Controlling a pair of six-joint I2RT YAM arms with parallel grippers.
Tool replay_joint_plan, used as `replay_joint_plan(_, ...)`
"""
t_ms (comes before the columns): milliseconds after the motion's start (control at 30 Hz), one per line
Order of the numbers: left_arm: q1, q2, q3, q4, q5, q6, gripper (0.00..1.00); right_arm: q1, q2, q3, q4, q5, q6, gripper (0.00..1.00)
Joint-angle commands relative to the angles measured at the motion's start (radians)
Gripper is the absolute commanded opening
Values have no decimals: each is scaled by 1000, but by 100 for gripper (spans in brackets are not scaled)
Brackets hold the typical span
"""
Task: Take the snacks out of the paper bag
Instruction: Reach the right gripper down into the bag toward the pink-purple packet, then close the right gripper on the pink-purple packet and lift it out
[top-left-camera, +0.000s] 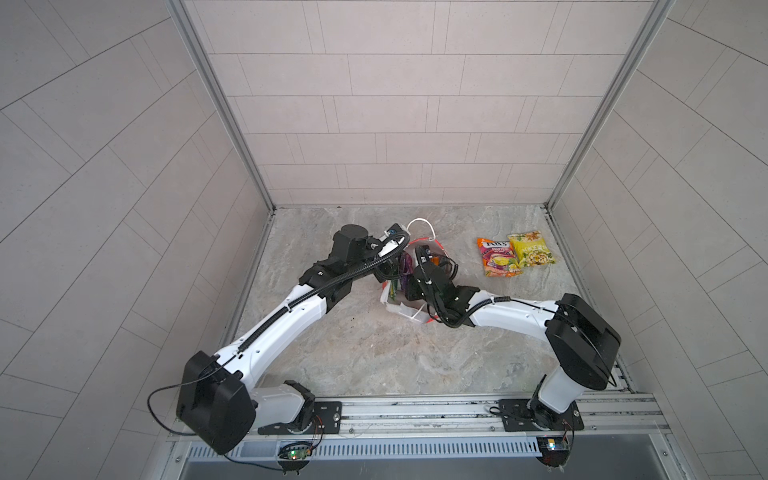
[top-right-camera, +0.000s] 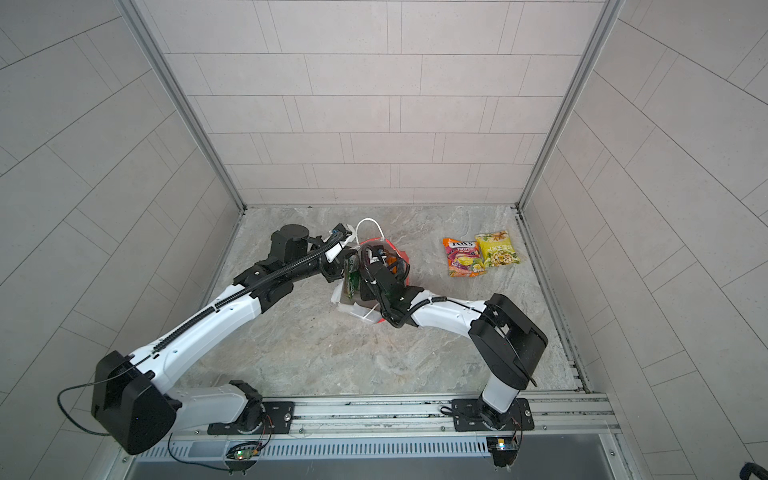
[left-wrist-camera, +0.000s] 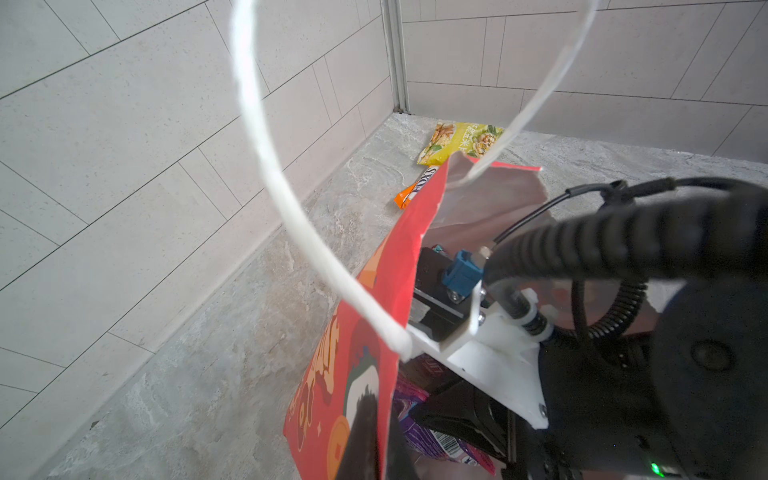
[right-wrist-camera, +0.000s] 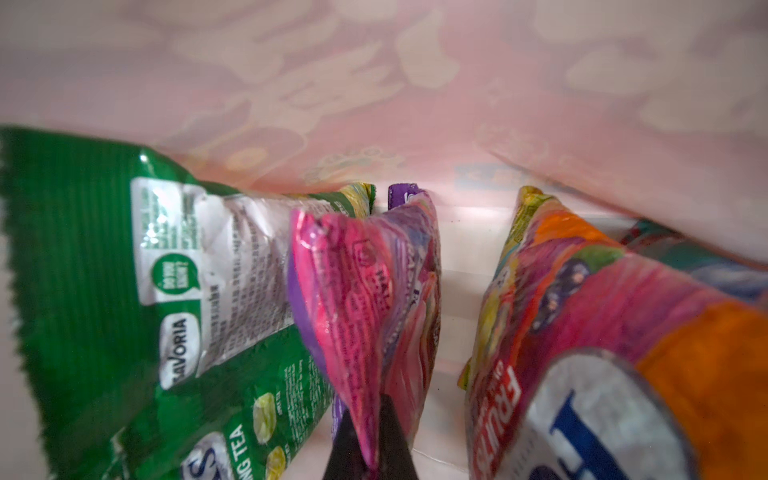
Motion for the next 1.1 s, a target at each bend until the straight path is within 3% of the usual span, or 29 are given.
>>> replay_joint_plan(0,-3,1,1,12,1,-7,0,-4,-62,-4,-16,26,-32,0)
replay_joint_plan(700,-3,16,6,16,1,-8,0,17,-263,-36,-89,-34,-214,0)
replay_joint_plan(1067,-4,17,8,17,-1,-15,0,17,-381,-74,-79,-134,-342,0)
